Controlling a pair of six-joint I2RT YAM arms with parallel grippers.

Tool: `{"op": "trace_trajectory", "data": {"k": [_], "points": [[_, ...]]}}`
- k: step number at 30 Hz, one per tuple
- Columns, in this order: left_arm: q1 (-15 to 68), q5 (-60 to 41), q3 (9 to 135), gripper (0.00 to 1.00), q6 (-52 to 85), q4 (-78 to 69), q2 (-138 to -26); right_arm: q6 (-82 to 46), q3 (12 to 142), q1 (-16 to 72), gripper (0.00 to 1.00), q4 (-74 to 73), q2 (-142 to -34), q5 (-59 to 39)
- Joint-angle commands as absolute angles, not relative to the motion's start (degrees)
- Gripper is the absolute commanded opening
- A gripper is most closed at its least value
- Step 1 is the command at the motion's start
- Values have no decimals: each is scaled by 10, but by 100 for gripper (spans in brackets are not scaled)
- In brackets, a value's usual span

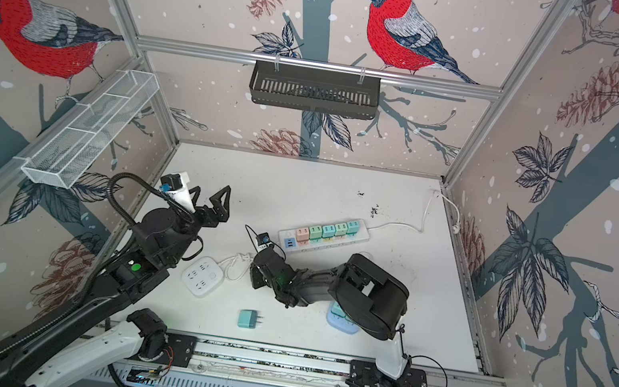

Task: Insert the plug
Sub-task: 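Reach the right gripper across toward the loose teal adapter while the left arm lifts aside, then lower the right gripper onto the teal adapter and close on it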

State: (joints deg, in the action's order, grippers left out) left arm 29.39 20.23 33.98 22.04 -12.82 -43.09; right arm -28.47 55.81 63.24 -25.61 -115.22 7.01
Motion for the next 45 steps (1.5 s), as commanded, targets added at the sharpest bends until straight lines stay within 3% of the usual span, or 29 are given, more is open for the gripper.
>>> {"op": "trace_trajectory", "data": {"k": [1, 7, 13, 15, 23, 36, 45], "points": [[293, 218, 338, 94, 222, -133, -424, -269, 605, 621, 32, -176, -1203, 23], [293, 244, 326, 95, 235, -131, -400, -261, 702, 589, 39, -146, -1252, 30], [293, 267, 317, 96, 244, -124, -367, -257, 702, 612, 75, -151, -1213, 35], [293, 285, 309, 96, 256, -121, -348, -259, 688, 623, 81, -168, -1193, 31], [294, 370, 241, 97, 306, -125, -204, -260, 697, 666, 82, -208, -1165, 38], [293, 417, 207, 97, 339, -117, -125, -220, 995, 697, 82, -64, -1380, 20], [293, 418, 191, 97, 342, -121, -85, -167, 1067, 719, 83, 41, -1440, 56]]}}
